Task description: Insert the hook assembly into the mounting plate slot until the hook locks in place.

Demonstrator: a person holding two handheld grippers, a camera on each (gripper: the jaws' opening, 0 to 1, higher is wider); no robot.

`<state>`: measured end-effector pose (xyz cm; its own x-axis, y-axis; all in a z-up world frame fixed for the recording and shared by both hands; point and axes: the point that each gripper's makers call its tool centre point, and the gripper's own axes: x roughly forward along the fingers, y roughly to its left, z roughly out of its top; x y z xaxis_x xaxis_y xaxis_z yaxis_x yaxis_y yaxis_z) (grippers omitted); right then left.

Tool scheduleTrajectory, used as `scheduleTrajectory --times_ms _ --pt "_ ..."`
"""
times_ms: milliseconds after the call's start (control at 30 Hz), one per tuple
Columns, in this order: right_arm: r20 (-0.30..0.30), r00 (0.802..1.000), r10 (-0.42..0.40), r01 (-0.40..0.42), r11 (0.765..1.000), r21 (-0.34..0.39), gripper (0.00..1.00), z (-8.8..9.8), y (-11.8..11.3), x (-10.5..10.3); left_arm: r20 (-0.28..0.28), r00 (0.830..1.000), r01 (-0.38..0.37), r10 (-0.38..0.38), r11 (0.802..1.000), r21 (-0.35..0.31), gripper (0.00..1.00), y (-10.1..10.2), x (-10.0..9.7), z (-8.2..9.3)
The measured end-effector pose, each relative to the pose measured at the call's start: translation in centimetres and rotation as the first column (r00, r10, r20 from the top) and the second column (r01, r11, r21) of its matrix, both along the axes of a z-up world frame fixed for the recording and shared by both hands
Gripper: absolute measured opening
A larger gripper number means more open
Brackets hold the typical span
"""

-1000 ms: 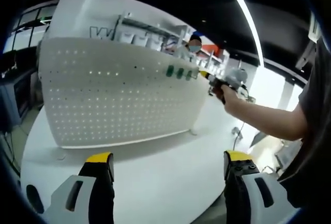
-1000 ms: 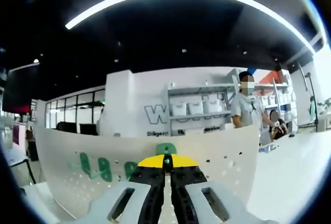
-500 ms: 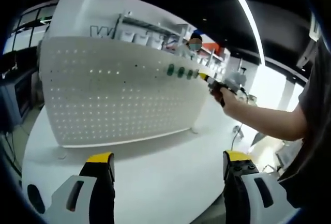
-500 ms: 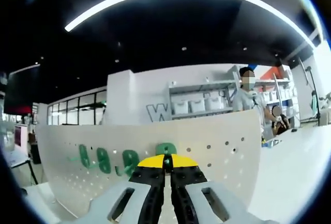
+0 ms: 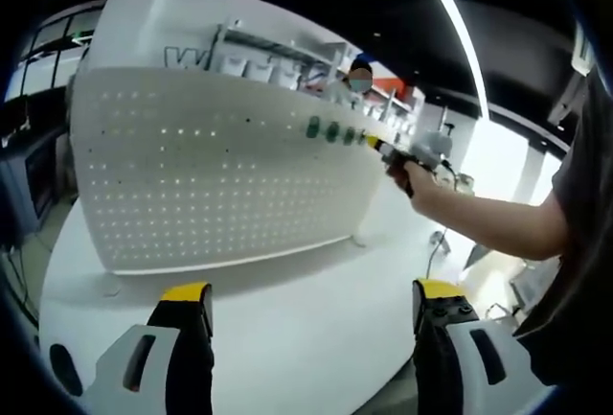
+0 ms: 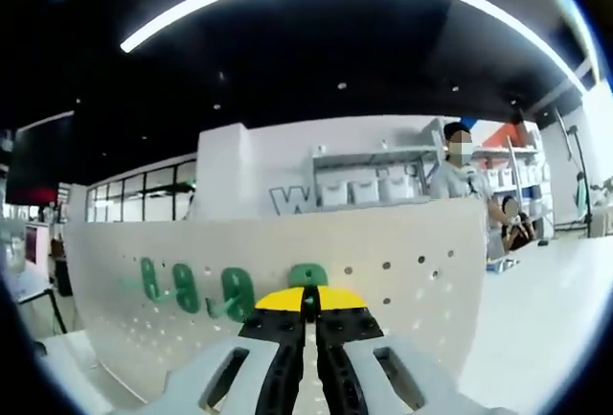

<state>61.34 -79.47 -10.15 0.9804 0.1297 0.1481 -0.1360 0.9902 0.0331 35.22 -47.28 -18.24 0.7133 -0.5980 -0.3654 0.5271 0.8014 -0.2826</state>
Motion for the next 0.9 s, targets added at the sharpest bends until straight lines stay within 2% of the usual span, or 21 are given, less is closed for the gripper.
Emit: scheduleTrajectory --times_ms 133,233,333,467,633,733,833,900 --pt "-0.027 1.0 -0.008 0.008 1.0 -0.012 0.01 0.5 0.1 -0.1 0.003 1.0 -0.002 0.002 1.0 -0.001 0.87 0.1 0.0 0.2" --pt "-0.049 0.999 -0.016 0.014 0.999 -0.053 0.01 0.4 0.0 0.2 0.005 1.0 0.002 -0.002 1.0 -0.001 0.87 0.0 0.0 0.2" --pt "-0.08 0.997 -0.008 0.004 0.999 -0.051 0.02 0.1 -0.2 0.3 0.006 1.0 0.009 -0.009 1.0 -0.002 0.87 -0.3 -0.1 0.2" --pt "-0.075 0.997 -0.015 0.009 0.997 -0.079 0.06 0.7 -0.4 0.4 0.015 1.0 0.007 -0.006 1.0 -0.028 0.9 -0.3 -0.3 0.8" --pt "-0.082 0.997 -0.002 -0.003 0.998 -0.065 0.1 1.0 -0.3 0.0 0.018 1.0 0.001 0.0 1.0 -0.024 0.91 0.1 -0.5 0.8" --pt "-0.075 0.997 -0.011 0.008 0.999 -0.033 0.25 1.5 0.0 -0.7 0.023 1.0 -0.002 0.003 1.0 -0.027 0.91 0.2 -0.7 1.0" --pt "-0.076 0.997 0.009 -0.01 1.0 -0.023 0.19 1.8 0.3 -1.1 0.027 1.0 -0.003 0.003 1.0 -0.026 0.91 0.3 -0.8 1.0" --pt "-0.077 0.997 0.011 -0.014 0.999 -0.036 0.2 1.9 0.2 -1.1 0.029 1.0 -0.005 0.005 1.0 -0.027 0.91 0.4 -0.9 1.1"
